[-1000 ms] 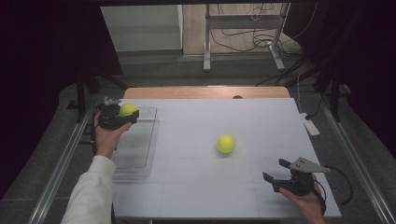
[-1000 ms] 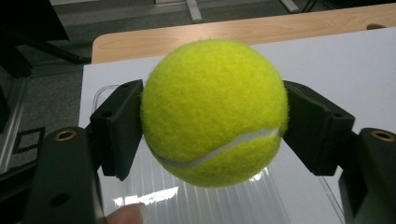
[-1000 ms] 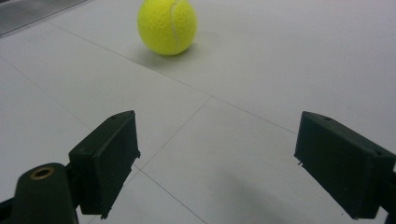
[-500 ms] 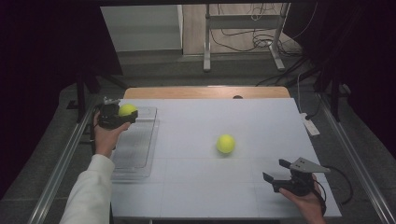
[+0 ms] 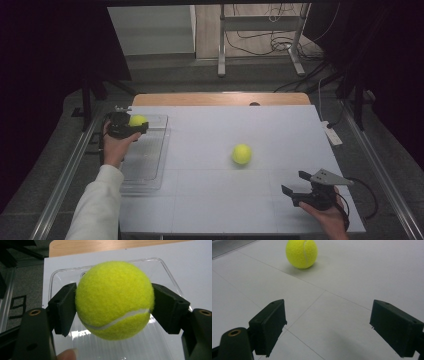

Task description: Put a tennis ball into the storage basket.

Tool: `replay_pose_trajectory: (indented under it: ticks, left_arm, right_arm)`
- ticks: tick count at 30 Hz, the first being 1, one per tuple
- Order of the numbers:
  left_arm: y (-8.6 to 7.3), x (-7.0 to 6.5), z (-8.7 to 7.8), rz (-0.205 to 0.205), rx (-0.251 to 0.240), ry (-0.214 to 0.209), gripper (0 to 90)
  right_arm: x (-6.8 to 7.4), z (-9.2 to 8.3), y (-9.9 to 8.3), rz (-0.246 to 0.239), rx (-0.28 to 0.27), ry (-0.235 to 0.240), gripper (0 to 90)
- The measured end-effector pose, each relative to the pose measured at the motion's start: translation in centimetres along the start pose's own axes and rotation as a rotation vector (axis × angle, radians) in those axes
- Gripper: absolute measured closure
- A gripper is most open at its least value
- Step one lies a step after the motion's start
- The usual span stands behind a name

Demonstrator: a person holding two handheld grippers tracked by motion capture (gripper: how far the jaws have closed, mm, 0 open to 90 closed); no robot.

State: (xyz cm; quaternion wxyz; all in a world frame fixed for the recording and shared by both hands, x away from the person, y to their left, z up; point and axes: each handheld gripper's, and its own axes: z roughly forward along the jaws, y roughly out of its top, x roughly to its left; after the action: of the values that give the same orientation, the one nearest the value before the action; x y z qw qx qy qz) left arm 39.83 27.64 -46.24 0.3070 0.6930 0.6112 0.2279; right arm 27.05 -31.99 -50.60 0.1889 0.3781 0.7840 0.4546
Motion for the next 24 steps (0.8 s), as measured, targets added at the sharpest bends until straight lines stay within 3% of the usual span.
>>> replay_pose_trajectory:
  ticks: [10, 24]
  left_arm:
    - [-0.1, 0.1, 0.8, 0.014, 0.034, 0.014, 27.0]
    - [-0.6, -0.3, 2.8, 0.017, 0.121, 0.027, 26.9]
  right_arm:
    - [0.0, 0.0, 0.0, 0.000, 0.004, -0.001, 13.4]
    - [0.0, 0.0, 0.0, -0.001, 0.005, -0.004, 13.5]
